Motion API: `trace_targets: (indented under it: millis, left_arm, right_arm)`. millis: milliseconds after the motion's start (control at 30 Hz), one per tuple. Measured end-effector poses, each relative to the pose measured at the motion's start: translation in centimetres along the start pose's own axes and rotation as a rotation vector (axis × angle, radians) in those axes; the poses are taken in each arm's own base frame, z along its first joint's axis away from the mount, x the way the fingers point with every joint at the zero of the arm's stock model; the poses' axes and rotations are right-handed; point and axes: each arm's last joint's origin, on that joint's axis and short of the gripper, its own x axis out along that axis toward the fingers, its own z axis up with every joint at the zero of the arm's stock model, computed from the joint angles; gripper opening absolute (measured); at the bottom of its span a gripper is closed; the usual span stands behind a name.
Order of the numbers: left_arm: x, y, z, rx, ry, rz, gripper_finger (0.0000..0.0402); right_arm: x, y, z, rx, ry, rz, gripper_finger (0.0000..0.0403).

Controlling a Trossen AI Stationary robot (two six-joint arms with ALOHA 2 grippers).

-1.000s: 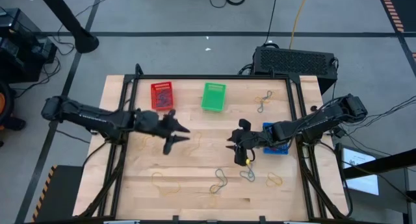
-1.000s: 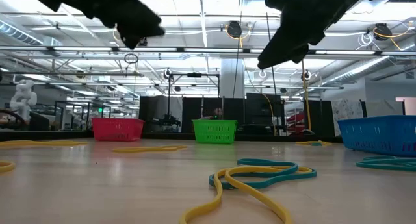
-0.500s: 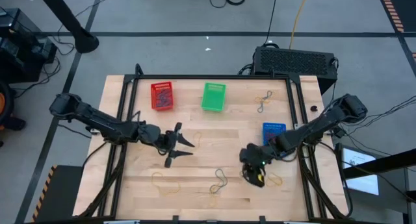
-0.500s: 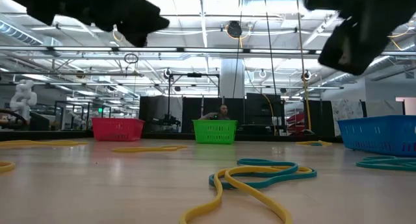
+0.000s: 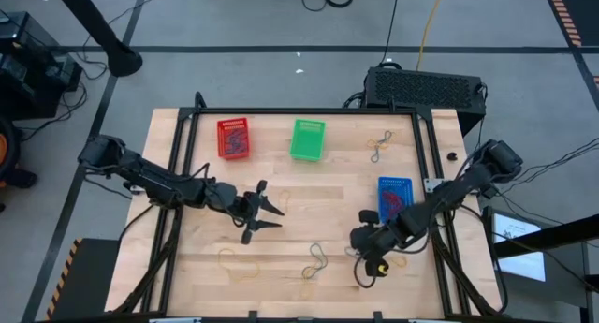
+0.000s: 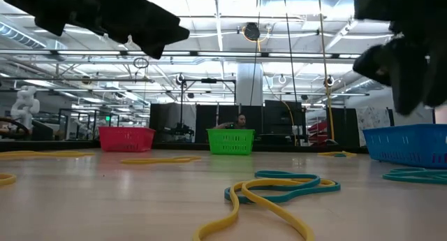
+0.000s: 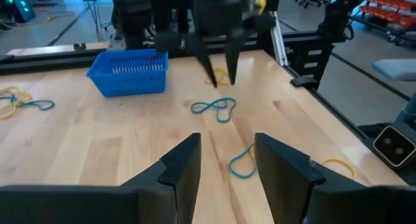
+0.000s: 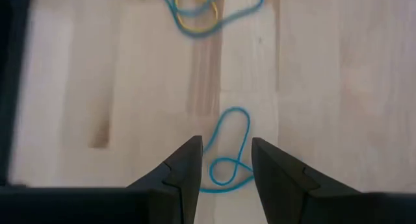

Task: Sort rubber bands into baskets
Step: Put the blue rubber band into the red bin

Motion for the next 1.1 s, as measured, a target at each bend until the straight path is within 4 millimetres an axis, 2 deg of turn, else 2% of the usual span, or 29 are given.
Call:
trace_targets:
  millis: [367, 533, 600, 767, 867, 967, 1100]
  left_arm:
    - [0.0, 0.0, -0.1, 0.003, 0.013, -0.004, 0.0151]
    - [0.0, 0.0, -0.2, 0.003, 0.017, -0.004, 0.0151]
    - [0.0, 0.0, -0.2, 0.003, 0.022, -0.004, 0.0151]
    - [0.0, 0.0, -0.2, 0.002, 0.022, -0.004, 0.0151]
    - [0.0, -0.1, -0.2, -0.004, 0.020, -0.006, 0.0151]
    - [0.3, -0.4, -0.2, -0.001, -0.004, -0.018, 0.0151]
    - [1.4, -1.2, -0.4, 0.006, -0.079, -0.090, 0.0151]
  right_arm:
    - [4.4, -0.4, -1.4, 0.031, 0.164, -0.100, 0.0125]
    - [5.2, -0.4, -1.8, 0.048, 0.229, -0.092, 0.0118]
    - [5.2, -0.4, -1.9, 0.070, 0.247, -0.097, 0.0096]
    - [4.5, -0.2, -1.5, 0.052, 0.251, -0.050, 0.0011]
    - [3.8, -0.1, -0.7, 0.035, 0.242, -0.027, 0.0009]
    - [2.5, 0.4, 1.4, 0.003, 0.121, -0.019, 0.0002]
    - [1.3, 0.8, 4.2, -0.104, -0.065, -0.099, 0.0002]
